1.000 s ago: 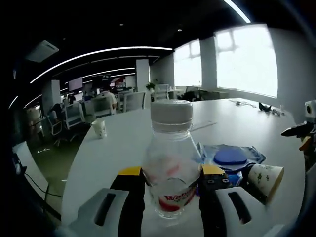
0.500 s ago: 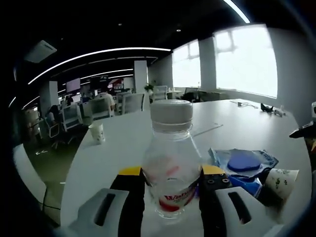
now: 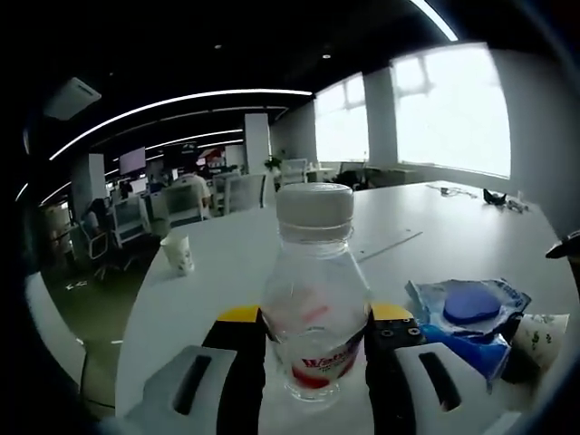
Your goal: Arrange the tabletop items into an orderly group along one side of the table until the central work area is clear of visible clutter.
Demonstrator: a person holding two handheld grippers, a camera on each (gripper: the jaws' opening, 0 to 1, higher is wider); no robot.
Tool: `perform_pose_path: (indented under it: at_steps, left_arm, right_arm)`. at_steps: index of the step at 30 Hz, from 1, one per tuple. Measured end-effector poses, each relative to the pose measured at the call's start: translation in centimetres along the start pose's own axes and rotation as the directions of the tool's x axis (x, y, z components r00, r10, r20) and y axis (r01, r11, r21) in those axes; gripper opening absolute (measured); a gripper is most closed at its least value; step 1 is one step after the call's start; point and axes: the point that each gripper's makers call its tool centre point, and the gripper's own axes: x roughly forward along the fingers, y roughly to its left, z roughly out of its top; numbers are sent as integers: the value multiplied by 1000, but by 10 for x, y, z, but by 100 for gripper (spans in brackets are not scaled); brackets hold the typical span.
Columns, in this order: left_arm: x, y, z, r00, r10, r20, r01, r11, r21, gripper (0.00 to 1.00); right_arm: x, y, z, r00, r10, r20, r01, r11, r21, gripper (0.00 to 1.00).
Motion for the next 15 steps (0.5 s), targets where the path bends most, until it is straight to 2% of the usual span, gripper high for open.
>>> perform_pose_path:
  at_steps: [6,15]
  left_arm:
    - [10,3,-5,1000,-7,1,7,1000,-14,40]
    - [23,2,-3,999,-45,0,45,999,12,40]
  right_arm:
    - [4,-1,-1,1000,-3,-6,3,1000,5,99]
    - [9,-2,-4,1000,0,-18,1,1000,12,99]
